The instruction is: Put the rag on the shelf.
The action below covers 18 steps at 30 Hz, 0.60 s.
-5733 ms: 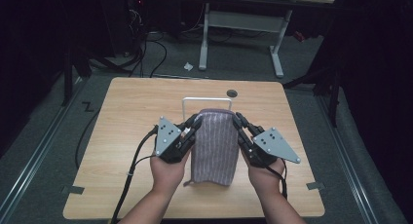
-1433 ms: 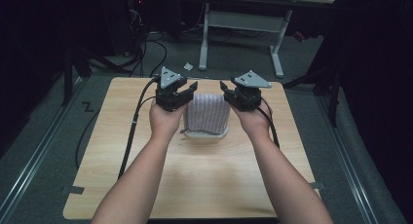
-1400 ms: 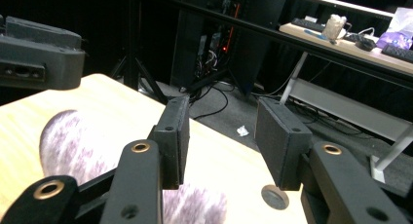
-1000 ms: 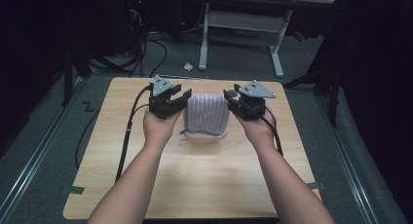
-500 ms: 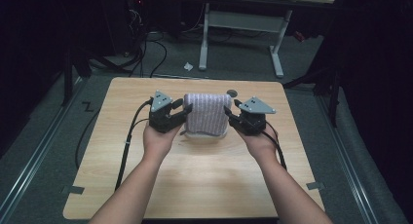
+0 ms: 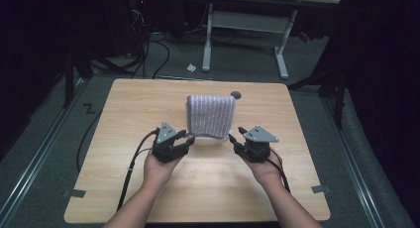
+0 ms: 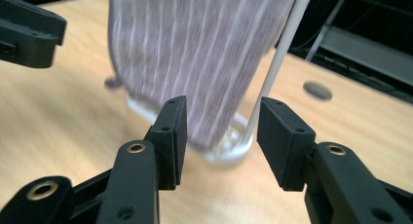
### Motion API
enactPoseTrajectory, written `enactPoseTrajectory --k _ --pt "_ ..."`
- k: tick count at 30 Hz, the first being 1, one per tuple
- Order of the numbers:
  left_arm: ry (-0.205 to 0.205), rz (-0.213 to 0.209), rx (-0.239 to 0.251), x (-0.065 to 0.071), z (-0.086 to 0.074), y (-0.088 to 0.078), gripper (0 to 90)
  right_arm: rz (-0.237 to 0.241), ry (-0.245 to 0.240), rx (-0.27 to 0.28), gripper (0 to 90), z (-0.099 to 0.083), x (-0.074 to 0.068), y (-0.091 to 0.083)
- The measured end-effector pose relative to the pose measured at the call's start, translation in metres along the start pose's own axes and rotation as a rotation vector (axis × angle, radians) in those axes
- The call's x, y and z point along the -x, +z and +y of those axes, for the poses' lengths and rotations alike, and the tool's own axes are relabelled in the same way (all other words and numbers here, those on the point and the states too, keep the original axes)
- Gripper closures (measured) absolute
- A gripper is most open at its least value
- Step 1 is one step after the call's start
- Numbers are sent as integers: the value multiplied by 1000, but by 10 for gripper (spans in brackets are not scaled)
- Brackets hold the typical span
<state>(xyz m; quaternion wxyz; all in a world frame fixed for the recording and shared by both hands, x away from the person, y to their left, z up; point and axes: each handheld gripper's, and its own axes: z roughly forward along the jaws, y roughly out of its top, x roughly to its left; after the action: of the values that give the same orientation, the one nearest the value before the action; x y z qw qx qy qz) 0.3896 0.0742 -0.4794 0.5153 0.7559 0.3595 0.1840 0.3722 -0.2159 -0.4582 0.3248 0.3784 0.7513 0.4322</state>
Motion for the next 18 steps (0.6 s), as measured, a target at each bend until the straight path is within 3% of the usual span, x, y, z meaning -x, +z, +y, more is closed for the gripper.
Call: enactPoseTrajectory --k 3,7,9,10,11,12,13,15,18 --pt "7 -11 -35 6 -21 -7 539 5 7 -26 540 -18 -4 -5" --pt "56 -39 -87 19 -52 -25 525 22 31 -57 518 -46 -9 -16" --pt "35 -45 -109 26 -74 -38 523 40 60 -69 512 -62 -13 -26" --pt "6 -59 -155 28 -76 -39 537 44 82 -68 528 -75 -16 -34" --pt "-5 -81 -166 29 -76 -41 517 47 85 -83 538 -83 -19 -40" --pt "-3 -76 -147 29 -77 -44 505 62 63 -118 520 -85 -21 -43" --pt "-8 -68 -143 28 -77 -45 508 58 38 -118 520 -86 -23 -48" --pt "-32 -72 -141 25 -76 -43 508 56 63 -118 517 -89 -22 -51" --pt "-25 -68 -146 22 -77 -39 502 68 76 -139 503 -90 -20 -44"
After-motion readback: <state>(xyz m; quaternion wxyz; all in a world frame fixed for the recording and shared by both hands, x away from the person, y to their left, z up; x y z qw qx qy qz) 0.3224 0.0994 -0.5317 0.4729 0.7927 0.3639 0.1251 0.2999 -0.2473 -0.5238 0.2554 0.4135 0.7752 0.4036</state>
